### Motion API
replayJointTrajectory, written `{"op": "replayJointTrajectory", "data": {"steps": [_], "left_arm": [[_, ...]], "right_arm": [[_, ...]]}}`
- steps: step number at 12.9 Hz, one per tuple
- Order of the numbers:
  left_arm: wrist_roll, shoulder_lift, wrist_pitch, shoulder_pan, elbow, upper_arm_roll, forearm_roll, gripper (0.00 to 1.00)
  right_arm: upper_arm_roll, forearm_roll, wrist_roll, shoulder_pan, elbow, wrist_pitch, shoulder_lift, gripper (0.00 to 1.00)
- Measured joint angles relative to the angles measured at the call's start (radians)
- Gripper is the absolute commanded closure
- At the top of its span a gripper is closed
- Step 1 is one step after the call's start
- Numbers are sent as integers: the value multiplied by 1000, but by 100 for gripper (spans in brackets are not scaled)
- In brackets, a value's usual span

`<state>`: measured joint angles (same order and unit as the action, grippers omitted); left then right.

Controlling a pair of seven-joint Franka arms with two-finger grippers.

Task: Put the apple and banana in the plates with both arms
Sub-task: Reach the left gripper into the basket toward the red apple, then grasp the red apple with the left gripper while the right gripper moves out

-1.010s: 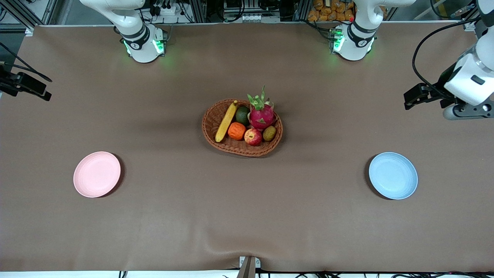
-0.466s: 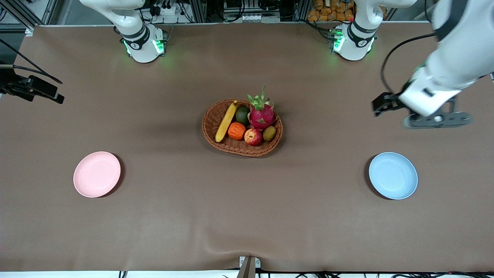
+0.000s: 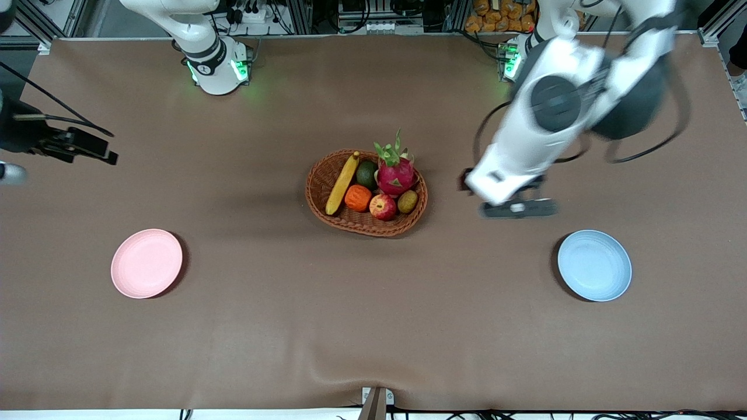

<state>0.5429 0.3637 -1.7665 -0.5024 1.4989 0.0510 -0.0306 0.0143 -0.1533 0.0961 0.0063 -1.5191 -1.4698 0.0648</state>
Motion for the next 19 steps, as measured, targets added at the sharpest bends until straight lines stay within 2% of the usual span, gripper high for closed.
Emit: {"op": "replayJointTrajectory", "data": {"steps": [5, 9, 15, 19], "left_arm": [[189, 140, -168, -124, -11, 0, 0, 0], [424, 269, -216, -205, -89, -1, 0, 0], [463, 354, -311, -243, -114, -1, 0, 0], [463, 392, -316, -258, -115, -4, -1, 0]], "right_arm": [[0, 0, 0, 29, 6, -10, 39, 0], [7, 0, 0, 29, 36, -7, 39, 0], [7, 0, 0, 29, 36, -9, 40, 0], [6, -1, -1, 37, 36, -33, 85, 0]]}}
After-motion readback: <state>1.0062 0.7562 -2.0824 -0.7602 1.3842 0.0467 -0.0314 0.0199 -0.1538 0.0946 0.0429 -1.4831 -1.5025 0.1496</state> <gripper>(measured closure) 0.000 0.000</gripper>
